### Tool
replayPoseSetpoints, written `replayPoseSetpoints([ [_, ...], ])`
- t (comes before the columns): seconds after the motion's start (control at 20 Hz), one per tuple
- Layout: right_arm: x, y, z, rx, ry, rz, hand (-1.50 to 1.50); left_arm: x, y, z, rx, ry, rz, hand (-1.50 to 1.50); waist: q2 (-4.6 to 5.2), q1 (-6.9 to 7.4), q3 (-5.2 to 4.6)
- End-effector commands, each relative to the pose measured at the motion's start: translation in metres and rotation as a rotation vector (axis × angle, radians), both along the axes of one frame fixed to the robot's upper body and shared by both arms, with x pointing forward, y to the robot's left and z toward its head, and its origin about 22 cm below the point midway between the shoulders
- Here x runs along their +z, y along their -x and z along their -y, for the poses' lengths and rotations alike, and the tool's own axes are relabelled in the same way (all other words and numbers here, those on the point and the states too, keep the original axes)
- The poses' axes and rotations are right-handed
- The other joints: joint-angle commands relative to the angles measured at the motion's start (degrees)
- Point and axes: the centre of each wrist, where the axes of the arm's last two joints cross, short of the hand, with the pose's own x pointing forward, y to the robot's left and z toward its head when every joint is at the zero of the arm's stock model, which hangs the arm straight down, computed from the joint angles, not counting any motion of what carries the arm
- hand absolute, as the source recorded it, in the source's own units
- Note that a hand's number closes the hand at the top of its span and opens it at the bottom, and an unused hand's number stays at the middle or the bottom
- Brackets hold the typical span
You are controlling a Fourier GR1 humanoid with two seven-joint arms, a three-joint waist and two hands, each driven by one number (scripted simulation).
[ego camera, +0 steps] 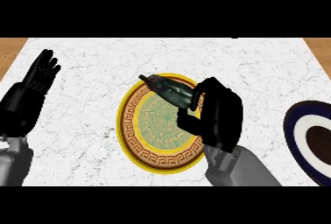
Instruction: Pick the eggplant from the plate and place it in the plate
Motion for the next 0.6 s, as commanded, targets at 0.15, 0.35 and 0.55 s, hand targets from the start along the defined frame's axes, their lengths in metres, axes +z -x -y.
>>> replayPoseSetpoints([
  [0.15,0.023,-0.012,-0.038,-0.174,0.008,-0.090,1.50,0.006,-0.009,0.016,-0.053,0.006,0.008,0.00,0.82,2.22,0.21],
  [0.35,-0.020,-0.036,-0.047,-0.183,0.064,-0.153,1.50,0.001,-0.014,0.022,-0.048,0.008,0.035,0.00,1.18,3.24,0.23],
  [0.55,-0.032,-0.052,-0.039,-0.200,-0.013,-0.183,1.50,0.016,-0.023,0.020,-0.054,0.011,0.025,0.00,1.28,3.23,0.29],
])
